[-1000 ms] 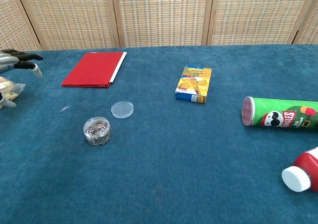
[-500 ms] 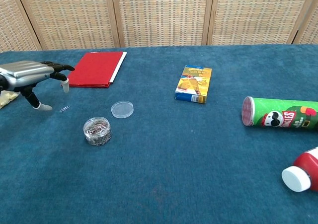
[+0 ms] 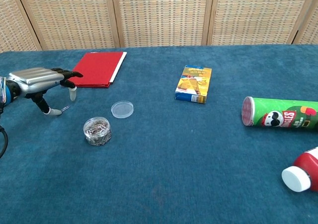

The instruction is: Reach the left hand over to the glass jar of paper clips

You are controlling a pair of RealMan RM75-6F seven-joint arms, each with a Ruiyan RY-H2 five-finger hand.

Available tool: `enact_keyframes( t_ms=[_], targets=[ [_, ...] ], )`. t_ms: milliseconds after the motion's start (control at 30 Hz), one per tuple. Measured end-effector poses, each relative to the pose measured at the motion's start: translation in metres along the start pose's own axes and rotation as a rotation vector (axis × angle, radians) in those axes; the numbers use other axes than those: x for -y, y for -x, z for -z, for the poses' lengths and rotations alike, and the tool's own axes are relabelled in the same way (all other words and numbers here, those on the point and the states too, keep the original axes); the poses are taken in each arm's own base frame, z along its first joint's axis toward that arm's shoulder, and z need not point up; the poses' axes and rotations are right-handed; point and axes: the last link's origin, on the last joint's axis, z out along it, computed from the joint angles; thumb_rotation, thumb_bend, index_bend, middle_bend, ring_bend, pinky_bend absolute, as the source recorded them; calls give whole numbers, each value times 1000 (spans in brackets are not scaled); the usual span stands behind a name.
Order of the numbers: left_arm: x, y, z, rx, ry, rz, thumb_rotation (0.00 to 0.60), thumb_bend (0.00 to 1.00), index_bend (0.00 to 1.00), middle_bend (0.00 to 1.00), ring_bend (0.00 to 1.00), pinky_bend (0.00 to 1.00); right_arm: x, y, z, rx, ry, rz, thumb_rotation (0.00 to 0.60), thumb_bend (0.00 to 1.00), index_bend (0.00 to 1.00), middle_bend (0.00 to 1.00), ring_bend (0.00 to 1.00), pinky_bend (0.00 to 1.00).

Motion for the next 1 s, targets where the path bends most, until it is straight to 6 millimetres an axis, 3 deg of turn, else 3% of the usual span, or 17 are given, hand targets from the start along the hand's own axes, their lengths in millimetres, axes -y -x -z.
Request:
enact_keyframes(
  t_ms=[467,1000],
  targets=[
    [3,4,1,12,-5,7,600,320,488,0,0,0,-2,0,-1,-2,5,-5,600,0,0,0,0,0],
    [1,7,0,26,-6,4,600,320,488,0,0,0,-1,-1,0,-2,5,-4,600,0,0,0,0,0]
  ],
)
